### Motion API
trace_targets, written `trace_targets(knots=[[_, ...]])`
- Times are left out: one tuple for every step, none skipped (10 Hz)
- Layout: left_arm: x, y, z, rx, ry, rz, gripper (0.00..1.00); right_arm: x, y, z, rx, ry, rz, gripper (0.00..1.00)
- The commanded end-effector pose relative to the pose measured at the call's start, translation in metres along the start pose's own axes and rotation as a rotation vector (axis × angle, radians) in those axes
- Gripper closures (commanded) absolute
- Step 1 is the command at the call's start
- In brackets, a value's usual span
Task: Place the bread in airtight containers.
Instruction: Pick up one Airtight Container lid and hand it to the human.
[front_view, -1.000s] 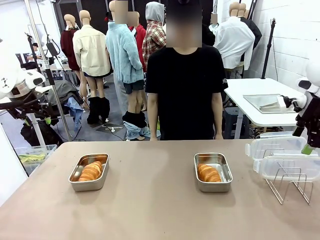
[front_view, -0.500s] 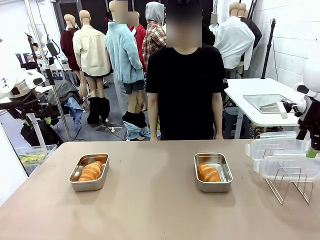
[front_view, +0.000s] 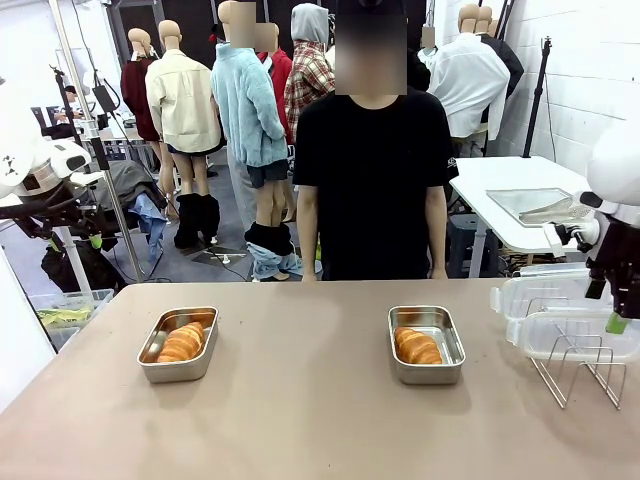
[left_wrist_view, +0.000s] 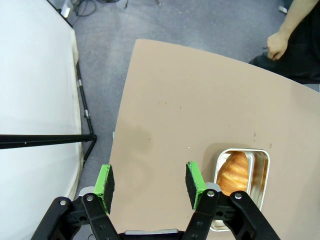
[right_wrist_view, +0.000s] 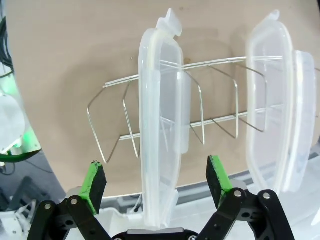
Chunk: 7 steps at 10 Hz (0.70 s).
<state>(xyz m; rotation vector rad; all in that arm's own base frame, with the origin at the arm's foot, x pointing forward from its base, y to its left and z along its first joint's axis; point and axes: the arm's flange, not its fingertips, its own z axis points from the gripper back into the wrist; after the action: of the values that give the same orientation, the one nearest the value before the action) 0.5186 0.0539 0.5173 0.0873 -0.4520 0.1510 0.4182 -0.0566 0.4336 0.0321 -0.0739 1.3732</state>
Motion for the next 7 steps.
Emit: trace_targets(knots=[[0.000,0.000,0.002,0.001,-0.003,0.001,0.25,0.007,-0.007,-0.007,-0.005,0.013,-0.030,0.00],[0.000,0.000,0.002,0.001,-0.003,0.001,0.25,0.007,-0.009,-0.011,0.004,0.022,-0.032,0.00],[0.000,0.000,0.002,0.001,-0.003,0.001,0.25,0.009,-0.009,-0.015,0.013,0.020,-0.036,0.00],[0.000,0.000,0.002,0.001,-0.003,0.001,0.25,0.009,-0.009,-0.017,0.013,0.020,-0.030,0.00],[0.000,0.000,0.002,0.001,-0.003,0.001,0.25,0.008,-0.008,-0.017,0.007,0.015,-0.031,0.00],[0.000,0.000,0.002,0.001,-0.003,0.001,0.25,0.008,-0.008,-0.016,0.003,0.010,-0.032,0.15],[0.000,0.000,0.002,0.001,-0.003,0.001,0.25,0.008,-0.007,-0.016,0.005,0.007,-0.035,0.34]])
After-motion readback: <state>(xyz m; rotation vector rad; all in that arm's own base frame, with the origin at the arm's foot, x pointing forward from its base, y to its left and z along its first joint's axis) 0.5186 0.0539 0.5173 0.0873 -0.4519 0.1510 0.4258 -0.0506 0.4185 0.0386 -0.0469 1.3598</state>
